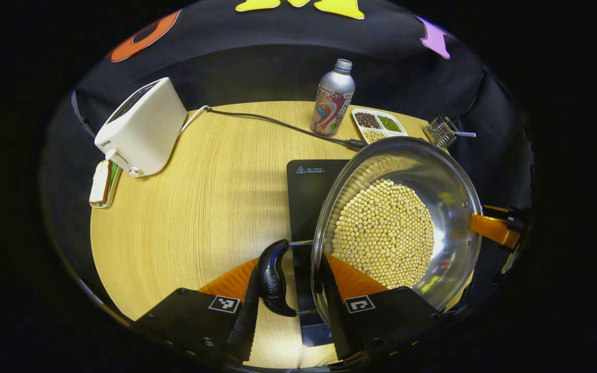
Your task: First push the handle of the pot to place it horizontally, then grasp the pot with both hands and set it on the induction cooktop.
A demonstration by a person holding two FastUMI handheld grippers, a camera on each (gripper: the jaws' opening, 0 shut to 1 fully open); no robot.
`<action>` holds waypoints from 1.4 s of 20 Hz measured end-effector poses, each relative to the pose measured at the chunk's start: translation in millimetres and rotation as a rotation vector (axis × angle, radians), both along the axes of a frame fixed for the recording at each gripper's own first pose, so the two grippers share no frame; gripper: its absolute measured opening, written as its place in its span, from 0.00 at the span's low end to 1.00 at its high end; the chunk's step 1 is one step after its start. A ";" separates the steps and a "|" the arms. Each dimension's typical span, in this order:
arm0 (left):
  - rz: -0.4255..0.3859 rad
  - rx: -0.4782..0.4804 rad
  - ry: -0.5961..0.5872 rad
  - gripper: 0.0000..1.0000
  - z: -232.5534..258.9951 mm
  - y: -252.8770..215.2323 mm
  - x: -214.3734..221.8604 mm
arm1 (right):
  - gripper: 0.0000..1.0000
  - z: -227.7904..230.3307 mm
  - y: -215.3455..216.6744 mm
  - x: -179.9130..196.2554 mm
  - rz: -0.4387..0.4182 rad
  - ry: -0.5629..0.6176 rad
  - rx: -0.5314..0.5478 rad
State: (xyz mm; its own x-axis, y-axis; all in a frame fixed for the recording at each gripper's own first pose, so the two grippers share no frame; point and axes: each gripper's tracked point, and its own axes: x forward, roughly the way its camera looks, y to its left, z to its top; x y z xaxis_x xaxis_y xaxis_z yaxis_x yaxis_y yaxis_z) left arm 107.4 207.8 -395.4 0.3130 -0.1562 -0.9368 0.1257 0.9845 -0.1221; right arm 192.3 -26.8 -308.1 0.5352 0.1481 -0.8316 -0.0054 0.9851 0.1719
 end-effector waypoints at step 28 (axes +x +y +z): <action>0.001 0.016 -0.080 0.52 -3.2 -2.9 -4.0 | 0.56 -14.6 -4.1 7.6 0.006 -0.130 0.057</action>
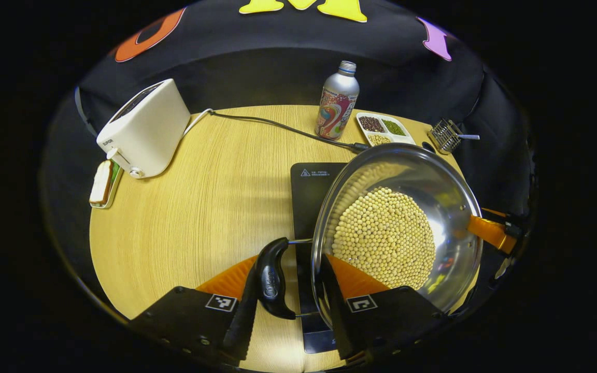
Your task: First push the handle of the pot to place it horizontally, then grasp the pot with both hands and set it on the induction cooktop.
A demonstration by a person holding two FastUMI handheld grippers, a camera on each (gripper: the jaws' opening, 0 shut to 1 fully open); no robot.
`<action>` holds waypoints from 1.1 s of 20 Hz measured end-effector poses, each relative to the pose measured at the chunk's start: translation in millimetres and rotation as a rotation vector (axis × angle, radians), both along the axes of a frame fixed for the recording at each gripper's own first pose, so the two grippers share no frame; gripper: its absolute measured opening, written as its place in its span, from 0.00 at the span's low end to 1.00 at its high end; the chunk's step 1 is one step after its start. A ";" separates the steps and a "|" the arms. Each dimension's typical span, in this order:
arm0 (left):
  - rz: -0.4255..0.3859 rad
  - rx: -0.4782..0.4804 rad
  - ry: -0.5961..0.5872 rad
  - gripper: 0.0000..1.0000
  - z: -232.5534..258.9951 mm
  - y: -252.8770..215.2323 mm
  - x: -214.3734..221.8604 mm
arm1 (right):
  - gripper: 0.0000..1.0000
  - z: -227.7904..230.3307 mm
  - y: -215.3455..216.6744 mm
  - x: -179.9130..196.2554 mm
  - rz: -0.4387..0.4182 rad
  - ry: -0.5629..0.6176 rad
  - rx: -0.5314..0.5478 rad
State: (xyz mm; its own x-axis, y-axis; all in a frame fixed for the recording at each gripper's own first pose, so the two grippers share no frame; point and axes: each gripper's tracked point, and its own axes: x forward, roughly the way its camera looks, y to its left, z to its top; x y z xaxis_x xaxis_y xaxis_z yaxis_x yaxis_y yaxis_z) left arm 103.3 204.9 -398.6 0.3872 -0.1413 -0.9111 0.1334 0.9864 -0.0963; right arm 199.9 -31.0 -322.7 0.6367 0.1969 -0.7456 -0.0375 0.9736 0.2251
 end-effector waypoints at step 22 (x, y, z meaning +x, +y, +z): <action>0.138 0.031 -0.642 0.98 184.0 47.2 -88.4 | 0.90 126.8 30.7 -106.1 0.012 -0.409 -0.084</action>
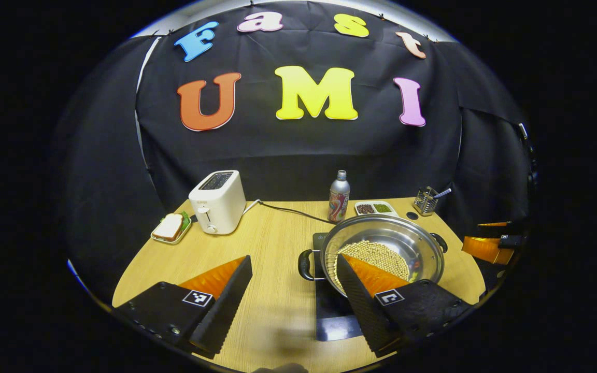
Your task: First push the handle of the pot to place it horizontally, then grasp the pot with both hands and set it on the induction cooktop.
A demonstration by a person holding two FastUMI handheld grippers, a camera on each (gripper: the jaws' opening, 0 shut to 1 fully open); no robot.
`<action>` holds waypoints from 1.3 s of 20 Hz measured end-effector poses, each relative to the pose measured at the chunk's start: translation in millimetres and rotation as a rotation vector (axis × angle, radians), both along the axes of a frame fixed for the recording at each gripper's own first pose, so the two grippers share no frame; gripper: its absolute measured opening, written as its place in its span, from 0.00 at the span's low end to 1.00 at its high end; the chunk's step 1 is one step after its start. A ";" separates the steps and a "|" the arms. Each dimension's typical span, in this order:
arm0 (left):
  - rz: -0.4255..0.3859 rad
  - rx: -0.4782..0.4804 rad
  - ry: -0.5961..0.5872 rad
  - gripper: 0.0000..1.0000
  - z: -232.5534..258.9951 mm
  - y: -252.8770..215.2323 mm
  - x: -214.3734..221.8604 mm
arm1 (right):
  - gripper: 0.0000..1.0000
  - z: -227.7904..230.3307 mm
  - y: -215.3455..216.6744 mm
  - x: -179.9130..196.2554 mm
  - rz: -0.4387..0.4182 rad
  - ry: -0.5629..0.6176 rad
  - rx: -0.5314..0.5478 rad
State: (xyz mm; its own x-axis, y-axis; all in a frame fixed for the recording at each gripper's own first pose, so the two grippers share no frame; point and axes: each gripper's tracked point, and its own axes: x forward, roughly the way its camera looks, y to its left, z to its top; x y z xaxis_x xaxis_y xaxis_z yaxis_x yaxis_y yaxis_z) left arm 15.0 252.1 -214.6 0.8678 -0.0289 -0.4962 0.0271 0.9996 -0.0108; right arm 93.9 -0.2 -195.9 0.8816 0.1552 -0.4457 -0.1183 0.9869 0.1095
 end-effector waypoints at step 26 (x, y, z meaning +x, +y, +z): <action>0.001 -0.053 -0.478 0.96 248.6 52.4 -34.9 | 1.00 274.2 -10.4 -109.1 -0.185 -0.513 0.006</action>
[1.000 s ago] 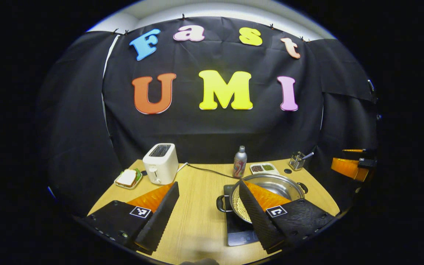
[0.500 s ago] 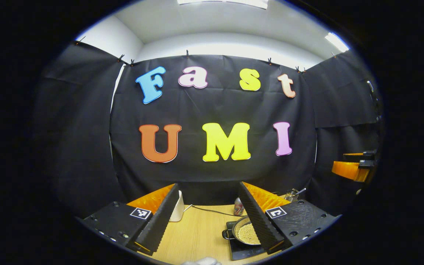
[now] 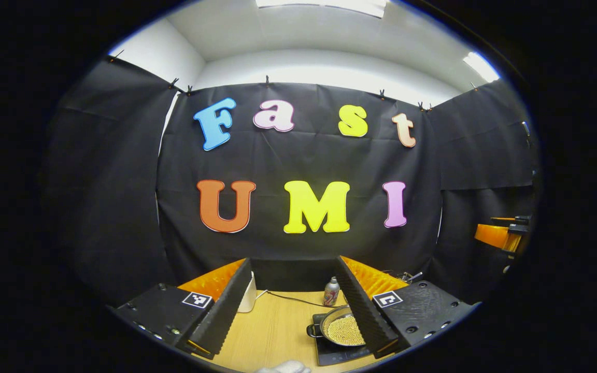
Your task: First push the handle of the pot to place it horizontally, then grasp the pot with both hands and set it on the induction cooktop.
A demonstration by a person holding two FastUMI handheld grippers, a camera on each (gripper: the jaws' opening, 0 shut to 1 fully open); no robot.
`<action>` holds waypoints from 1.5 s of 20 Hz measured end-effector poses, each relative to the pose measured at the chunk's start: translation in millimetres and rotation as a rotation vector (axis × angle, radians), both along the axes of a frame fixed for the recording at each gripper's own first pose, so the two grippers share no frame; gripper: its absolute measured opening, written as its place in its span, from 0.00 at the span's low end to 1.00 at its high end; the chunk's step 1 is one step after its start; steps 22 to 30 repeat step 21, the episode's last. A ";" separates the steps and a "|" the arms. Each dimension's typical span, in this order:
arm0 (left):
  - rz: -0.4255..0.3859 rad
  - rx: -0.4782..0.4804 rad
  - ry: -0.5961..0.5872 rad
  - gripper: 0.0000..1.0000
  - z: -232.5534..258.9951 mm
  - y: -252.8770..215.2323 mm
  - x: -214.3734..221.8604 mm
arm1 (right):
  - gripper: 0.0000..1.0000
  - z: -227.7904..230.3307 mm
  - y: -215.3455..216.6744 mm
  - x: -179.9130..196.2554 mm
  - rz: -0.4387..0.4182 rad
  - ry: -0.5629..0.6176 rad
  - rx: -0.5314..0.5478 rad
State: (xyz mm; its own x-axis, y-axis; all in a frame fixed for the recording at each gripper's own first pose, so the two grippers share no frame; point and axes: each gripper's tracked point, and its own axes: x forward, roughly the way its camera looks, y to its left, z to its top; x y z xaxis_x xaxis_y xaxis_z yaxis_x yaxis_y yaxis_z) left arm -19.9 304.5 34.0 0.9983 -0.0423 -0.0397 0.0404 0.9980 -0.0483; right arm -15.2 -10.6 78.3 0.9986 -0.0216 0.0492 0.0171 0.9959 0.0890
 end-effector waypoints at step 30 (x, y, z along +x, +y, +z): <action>-0.030 0.007 0.042 0.96 -10.6 -15.0 -3.8 | 1.00 -7.3 -15.2 -3.6 -0.011 0.027 0.013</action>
